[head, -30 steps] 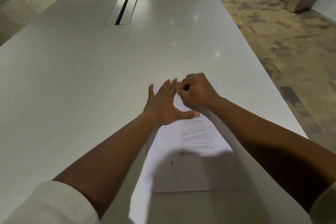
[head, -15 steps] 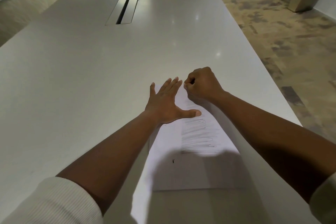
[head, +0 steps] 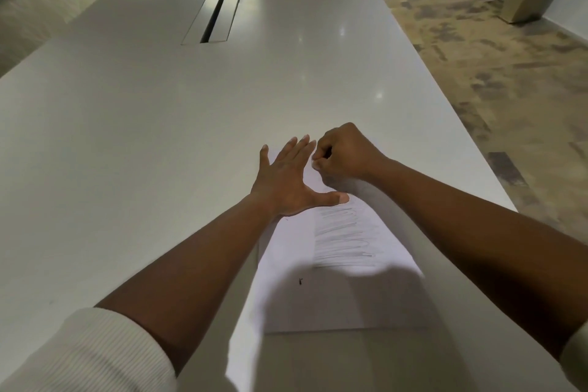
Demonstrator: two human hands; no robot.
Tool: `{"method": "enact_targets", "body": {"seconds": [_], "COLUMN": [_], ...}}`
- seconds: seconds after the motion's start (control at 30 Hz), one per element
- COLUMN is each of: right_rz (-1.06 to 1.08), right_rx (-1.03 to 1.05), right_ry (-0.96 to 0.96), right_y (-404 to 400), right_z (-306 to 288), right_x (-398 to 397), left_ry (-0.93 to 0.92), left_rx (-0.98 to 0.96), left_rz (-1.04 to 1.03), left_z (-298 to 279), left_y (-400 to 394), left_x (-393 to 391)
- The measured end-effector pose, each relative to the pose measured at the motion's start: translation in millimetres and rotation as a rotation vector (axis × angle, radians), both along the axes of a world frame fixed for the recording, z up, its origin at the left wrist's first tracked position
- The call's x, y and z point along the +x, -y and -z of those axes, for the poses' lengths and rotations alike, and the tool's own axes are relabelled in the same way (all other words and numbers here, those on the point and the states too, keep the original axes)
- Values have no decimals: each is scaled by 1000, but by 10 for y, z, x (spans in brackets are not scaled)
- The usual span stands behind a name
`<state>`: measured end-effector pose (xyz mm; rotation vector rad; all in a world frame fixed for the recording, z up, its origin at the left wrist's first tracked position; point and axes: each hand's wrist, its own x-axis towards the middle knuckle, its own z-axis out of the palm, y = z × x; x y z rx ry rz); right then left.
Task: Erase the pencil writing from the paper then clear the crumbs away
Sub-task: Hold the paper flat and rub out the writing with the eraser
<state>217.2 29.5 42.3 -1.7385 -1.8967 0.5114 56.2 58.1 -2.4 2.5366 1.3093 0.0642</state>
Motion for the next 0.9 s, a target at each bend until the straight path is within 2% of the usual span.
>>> {"method": "enact_targets", "body": {"seconds": [0.13,0.27,0.43,0.57,0.7,0.9], "right_rz": [133,20,126,-19,47,143], "right_rx": [49,12,53,-47,-61,-27], "right_ry": [74,23,42,-34,46,-26], "right_y": [-62,58,-10,132,48,71], "right_z": [-17,43,1,8,-72,29], "right_x": [7,-26,-6,-109,127,188], "left_ry": [-21,-9,-17,-10,-9,-15], "left_rx": [9,12,2,-2,-5,1], "left_rz": [1,1,0,9,-7,1], "left_z": [-16,-8,-17,-14,-16,-13], "left_y": [5,6,6,0,13,24], "left_x": [-2,-1,-8,-11,-14,-17]}}
